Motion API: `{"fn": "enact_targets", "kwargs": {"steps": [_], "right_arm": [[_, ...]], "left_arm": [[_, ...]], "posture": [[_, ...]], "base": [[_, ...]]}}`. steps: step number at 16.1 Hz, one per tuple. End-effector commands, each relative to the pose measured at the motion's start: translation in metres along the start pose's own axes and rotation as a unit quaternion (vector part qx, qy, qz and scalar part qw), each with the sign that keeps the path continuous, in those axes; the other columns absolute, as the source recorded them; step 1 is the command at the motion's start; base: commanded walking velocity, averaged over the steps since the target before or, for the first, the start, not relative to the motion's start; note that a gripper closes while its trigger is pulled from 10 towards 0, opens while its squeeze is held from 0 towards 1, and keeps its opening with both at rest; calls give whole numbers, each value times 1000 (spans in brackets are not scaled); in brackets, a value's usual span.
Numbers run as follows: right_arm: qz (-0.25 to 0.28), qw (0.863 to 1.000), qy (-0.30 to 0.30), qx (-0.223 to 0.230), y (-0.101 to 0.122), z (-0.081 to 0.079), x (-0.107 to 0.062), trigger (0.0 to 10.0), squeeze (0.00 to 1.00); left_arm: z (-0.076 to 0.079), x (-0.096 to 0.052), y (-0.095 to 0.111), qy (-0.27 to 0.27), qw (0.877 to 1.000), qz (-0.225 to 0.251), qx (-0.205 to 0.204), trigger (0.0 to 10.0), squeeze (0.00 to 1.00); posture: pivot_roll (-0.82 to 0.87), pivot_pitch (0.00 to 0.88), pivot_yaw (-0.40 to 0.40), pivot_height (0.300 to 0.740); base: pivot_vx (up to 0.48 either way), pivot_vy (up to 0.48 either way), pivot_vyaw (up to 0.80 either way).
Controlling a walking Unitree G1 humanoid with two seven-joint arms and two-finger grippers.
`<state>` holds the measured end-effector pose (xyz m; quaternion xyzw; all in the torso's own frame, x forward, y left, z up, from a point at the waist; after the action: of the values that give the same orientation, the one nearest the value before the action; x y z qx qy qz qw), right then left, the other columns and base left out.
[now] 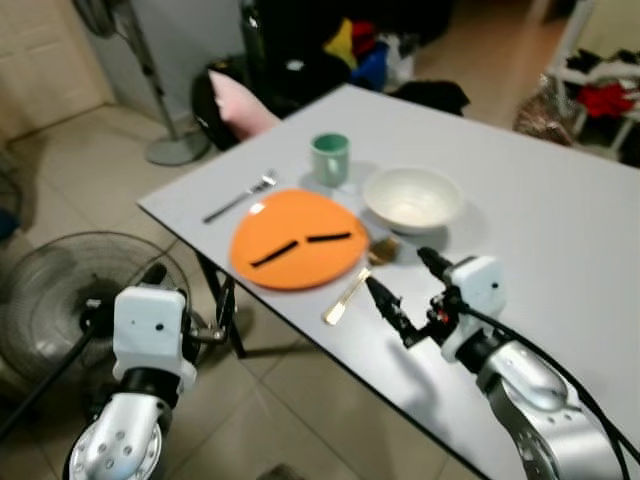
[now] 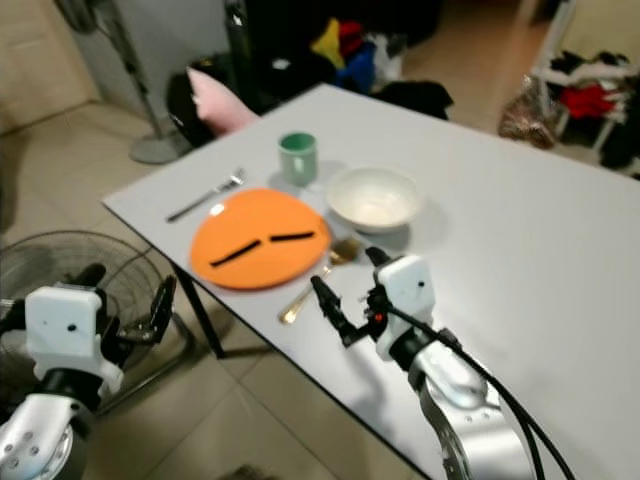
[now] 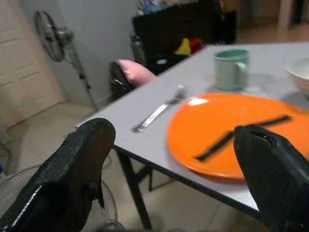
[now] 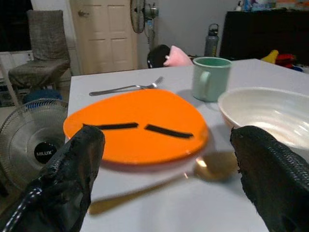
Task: Setting the table
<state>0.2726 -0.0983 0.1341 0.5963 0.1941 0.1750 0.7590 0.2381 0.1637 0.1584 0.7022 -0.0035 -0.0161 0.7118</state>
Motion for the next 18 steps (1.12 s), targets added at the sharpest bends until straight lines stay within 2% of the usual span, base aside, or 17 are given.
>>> {"fn": "enact_targets", "kwargs": {"steps": [1, 12, 17, 18], "right_arm": [[8, 1000, 9, 6, 3, -5, 2, 10000, 1000], [12, 1000, 7, 20, 2, -6, 3, 10000, 1000], [8, 999, -20, 24, 0, 1, 2, 10000, 1000], [9, 999, -23, 29, -1, 1, 2, 10000, 1000]], "left_arm": [[-5, -2, -5, 8, 1000, -13, 12, 10000, 0], [-10, -5, -2, 24, 1000, -12, 16, 10000, 0], [-7, 3, -3, 12, 1000, -10, 5, 10000, 0], [-6, 4, -2, 11, 1000, -8, 3, 10000, 0]], "posture": [[-1, 0, 43, 740], [14, 0, 41, 740], [-14, 0, 58, 740], [-15, 0, 59, 740]], "base": [[0, 0, 800], [0, 0, 800], [0, 0, 800], [0, 0, 0]]}}
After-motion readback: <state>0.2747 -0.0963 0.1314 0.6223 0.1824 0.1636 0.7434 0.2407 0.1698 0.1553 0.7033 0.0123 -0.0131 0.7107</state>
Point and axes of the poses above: a point about 5 cm out from each wrist's last joint towards the gripper, its own x axis pointing out of the wrist towards the gripper, its own y axis along the axis of the wrist's last joint, z = x × y, the point moved 6 cm from there along x, pointing out of the wrist towards the gripper, and after that the axes turned 11 degrees about -x, right-handed, at the moved point
